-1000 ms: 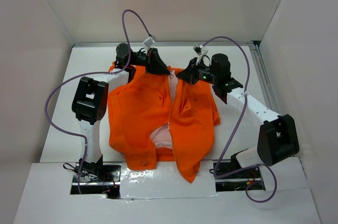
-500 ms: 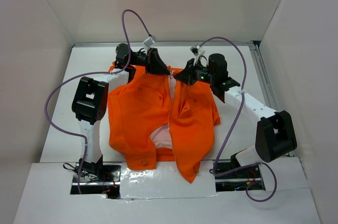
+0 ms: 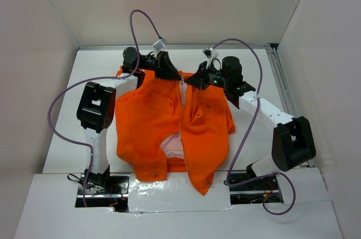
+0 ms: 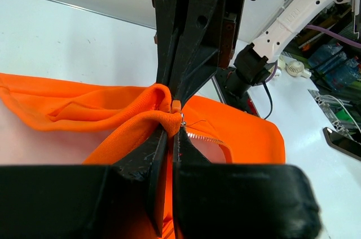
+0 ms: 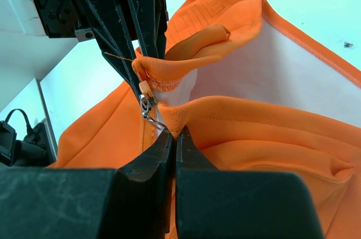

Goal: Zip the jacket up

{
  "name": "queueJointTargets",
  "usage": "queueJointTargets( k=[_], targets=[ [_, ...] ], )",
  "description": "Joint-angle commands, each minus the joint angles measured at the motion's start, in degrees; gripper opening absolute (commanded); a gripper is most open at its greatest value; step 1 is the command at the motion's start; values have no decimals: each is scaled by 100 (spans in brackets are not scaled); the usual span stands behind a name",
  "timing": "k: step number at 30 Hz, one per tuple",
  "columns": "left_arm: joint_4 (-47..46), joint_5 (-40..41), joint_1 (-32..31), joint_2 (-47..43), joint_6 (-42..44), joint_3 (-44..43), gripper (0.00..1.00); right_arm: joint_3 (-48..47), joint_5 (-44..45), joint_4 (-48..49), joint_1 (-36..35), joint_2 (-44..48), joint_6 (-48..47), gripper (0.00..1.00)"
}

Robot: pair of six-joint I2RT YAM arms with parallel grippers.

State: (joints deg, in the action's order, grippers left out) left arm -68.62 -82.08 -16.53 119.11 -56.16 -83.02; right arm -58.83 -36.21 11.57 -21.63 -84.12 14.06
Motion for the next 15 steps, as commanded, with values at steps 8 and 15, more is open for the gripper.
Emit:
queueJointTargets(
  k=[8, 15],
  targets=[
    [-434, -44, -25, -72, 61, -12, 0, -287, -352, 504, 9, 80, 35, 0],
    [-292, 17, -8, -142, 176, 14, 0, -182, -238, 495, 9, 176, 35, 0]
  ],
)
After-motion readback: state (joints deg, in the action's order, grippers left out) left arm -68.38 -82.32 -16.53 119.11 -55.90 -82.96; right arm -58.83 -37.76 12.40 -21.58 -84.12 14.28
